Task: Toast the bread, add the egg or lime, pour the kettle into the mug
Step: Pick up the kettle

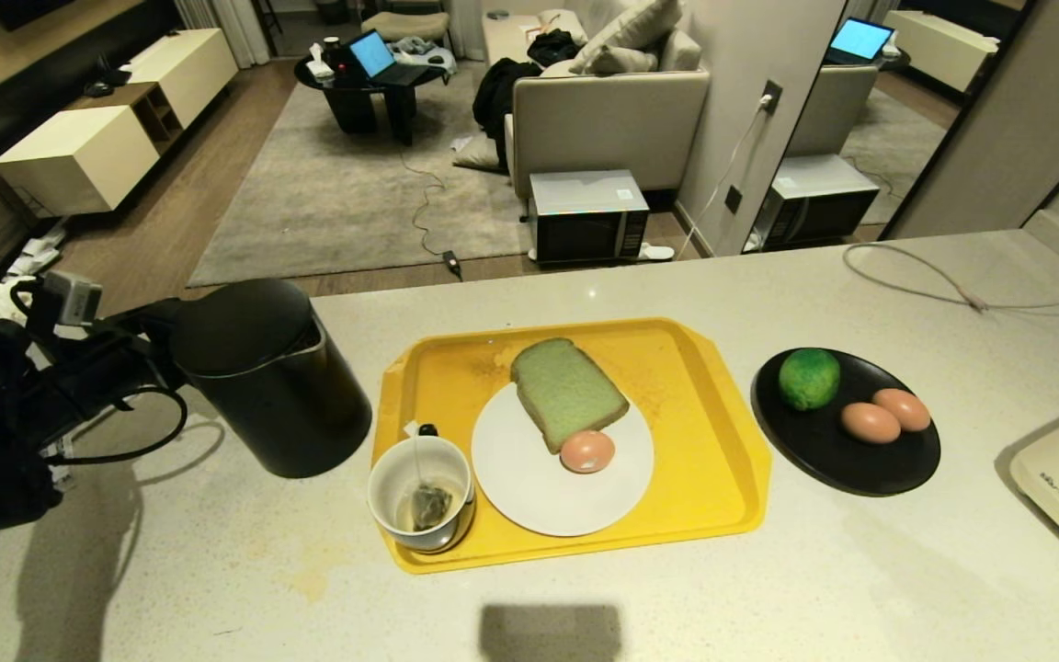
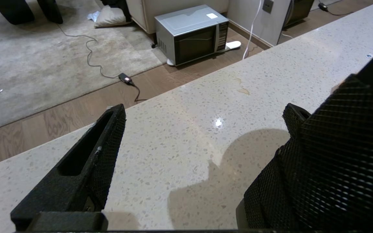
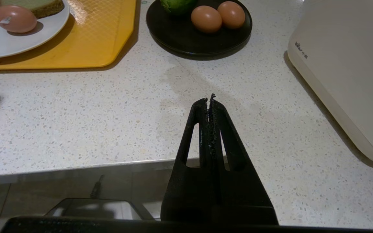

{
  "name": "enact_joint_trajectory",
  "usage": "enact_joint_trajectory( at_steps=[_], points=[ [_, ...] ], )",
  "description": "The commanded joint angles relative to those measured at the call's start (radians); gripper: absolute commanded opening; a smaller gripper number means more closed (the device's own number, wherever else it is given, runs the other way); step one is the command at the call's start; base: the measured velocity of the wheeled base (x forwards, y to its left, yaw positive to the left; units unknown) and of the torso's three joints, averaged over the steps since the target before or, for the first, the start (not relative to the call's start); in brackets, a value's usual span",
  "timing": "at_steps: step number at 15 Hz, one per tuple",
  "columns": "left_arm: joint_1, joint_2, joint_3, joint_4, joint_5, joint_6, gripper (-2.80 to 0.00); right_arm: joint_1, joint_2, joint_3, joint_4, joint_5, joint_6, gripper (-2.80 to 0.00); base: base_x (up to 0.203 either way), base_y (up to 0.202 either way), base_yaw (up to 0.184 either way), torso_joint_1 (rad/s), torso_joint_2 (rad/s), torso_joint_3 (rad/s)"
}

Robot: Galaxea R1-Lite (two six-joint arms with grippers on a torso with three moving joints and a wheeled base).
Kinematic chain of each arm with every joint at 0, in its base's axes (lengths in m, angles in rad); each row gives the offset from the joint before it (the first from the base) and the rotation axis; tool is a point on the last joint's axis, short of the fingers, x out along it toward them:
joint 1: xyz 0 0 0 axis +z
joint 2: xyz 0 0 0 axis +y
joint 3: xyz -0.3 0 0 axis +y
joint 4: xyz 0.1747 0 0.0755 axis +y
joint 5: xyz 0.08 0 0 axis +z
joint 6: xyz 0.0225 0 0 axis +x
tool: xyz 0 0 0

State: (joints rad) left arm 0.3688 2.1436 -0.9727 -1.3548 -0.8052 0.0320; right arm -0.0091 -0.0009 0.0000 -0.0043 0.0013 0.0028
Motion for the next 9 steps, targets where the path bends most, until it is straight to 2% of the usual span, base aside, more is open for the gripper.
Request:
enact_joint_trajectory(
  at_steps=[1,6,7,8,9],
  points=[
    [-0.015,0.002,-0.016,0.006,-0.003,0.0,0.0,0.0,0.001,0.002,0.0,0.0,0.0,-2.8,0.0,0.0,0.0,0.0,0.0,0.0],
    [-0.036,0.0,-0.021,0.013,-0.002,0.002,0.0,-0.001,0.001,0.002,0.0,0.0,0.0,-2.8,0.0,0.0,0.0,0.0,0.0,0.0],
    [-0.036,-0.001,-0.021,0.013,-0.002,0.005,-2.31,0.0,0.001,0.002,0.0,0.0,0.0,-2.8,0.0,0.0,0.0,0.0,0.0,0.0],
    [-0.036,-0.003,-0.021,0.012,-0.002,0.003,-2.8,0.0,0.001,0.002,0.0,0.0,0.0,-2.8,0.0,0.0,0.0,0.0,0.0,0.0],
    [-0.036,-0.008,-0.018,0.011,-0.003,0.0,-2.8,-0.001,0.001,0.002,0.0,0.0,0.0,-2.8,0.0,0.0,0.0,0.0,0.0,0.0]
  ],
)
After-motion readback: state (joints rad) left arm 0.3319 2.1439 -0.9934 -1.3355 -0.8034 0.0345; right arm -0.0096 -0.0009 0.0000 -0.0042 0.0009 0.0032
